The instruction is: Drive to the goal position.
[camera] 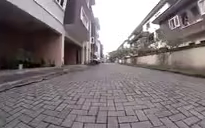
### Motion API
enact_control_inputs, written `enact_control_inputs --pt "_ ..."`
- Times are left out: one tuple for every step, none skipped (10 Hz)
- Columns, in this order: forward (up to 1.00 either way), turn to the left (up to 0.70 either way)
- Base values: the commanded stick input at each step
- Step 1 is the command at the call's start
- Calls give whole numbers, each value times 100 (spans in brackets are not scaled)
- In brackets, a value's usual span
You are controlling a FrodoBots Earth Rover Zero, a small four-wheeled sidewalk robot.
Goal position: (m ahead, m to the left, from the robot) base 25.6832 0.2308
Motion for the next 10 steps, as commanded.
enact_control_inputs --pt "70 0" --pt "70 0" --pt "70 0" --pt "70 0" --pt "70 0" --pt "70 0" --pt "70 0" --pt "70 0" --pt "70 0" --pt "70 0"
